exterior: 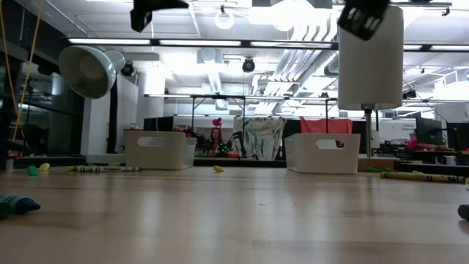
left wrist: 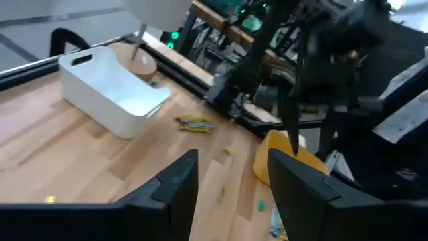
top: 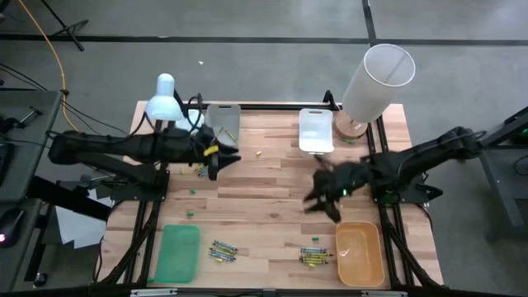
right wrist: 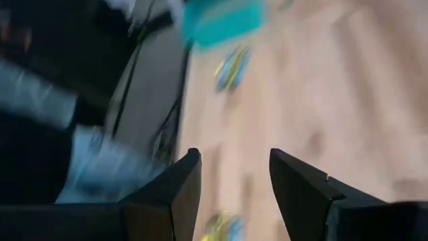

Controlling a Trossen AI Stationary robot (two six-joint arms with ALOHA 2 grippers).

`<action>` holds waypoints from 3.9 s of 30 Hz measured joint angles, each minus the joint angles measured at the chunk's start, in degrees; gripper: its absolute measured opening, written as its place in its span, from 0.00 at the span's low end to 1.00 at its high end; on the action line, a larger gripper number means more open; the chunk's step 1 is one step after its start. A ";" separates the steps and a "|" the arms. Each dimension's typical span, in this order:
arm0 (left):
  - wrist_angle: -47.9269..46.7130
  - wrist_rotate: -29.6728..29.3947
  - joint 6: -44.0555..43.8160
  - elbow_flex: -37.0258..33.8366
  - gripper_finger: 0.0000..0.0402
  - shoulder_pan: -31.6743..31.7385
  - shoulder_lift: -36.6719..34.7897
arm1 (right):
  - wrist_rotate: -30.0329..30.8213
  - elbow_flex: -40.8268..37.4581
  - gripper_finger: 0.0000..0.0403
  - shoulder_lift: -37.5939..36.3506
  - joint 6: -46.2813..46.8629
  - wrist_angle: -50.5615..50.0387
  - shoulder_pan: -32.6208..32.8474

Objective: Sort crayons
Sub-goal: Put the yellow crayon into the gray bin

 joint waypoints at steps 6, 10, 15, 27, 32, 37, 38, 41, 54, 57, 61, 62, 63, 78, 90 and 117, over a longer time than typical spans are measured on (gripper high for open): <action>-0.09 -2.99 -0.25 -0.03 0.41 -3.19 -0.02 | -1.00 7.61 0.43 11.90 0.03 -6.78 11.75; -0.07 -3.11 3.01 -0.03 0.41 -3.15 -0.02 | 4.83 14.37 0.43 21.34 -0.76 -12.91 16.93; -0.16 -3.13 8.76 -0.03 0.41 -3.00 -0.02 | 9.09 21.28 0.43 32.24 2.81 -15.21 19.25; -0.18 -5.76 16.61 -0.03 0.41 -2.95 -0.02 | 9.61 30.64 0.34 46.98 11.09 -23.43 19.05; -0.18 -5.76 16.48 -0.03 0.41 -2.96 -0.02 | 10.51 30.38 0.23 47.58 11.92 -24.62 19.05; -0.18 -6.79 16.10 -0.03 0.41 -2.98 -0.02 | 13.11 30.36 0.15 47.74 10.09 -24.87 19.09; -0.18 -6.99 16.10 -0.03 0.41 -2.95 -0.02 | 13.15 30.36 0.14 48.07 9.25 -24.41 19.07; -0.14 -7.47 16.10 -0.03 0.41 -2.87 -0.02 | 12.34 30.25 0.14 49.09 7.03 -23.86 19.09; -0.20 -10.10 16.08 -0.03 0.41 -2.80 -0.02 | 12.11 30.25 0.14 51.01 5.01 -23.38 19.97; -0.20 -10.21 16.08 -0.03 0.41 -2.80 -0.02 | 11.99 30.23 0.14 51.01 4.59 -23.41 20.17; -0.22 -10.28 16.15 -0.03 0.41 -2.80 -0.02 | 12.31 30.23 0.14 51.16 3.96 -23.56 20.23; -0.22 -10.43 16.15 -0.03 0.41 -2.80 -0.02 | 12.38 30.23 0.14 51.32 3.96 -23.63 20.23; -0.21 -10.61 16.17 -0.03 0.41 -2.80 -0.02 | 12.39 30.21 0.14 51.52 3.96 -23.84 20.23; -0.20 -11.73 17.06 -0.03 0.41 -2.80 -0.02 | 12.74 30.40 0.13 52.78 4.52 -23.69 20.21; -0.16 -14.47 17.17 -0.03 0.41 -2.80 -0.02 | 11.22 30.21 0.01 51.91 4.47 -23.99 20.13; -1.28 -2.37 16.64 -0.03 0.41 -3.52 0.00 | 31.24 7.95 0.00 17.67 0.55 4.44 5.77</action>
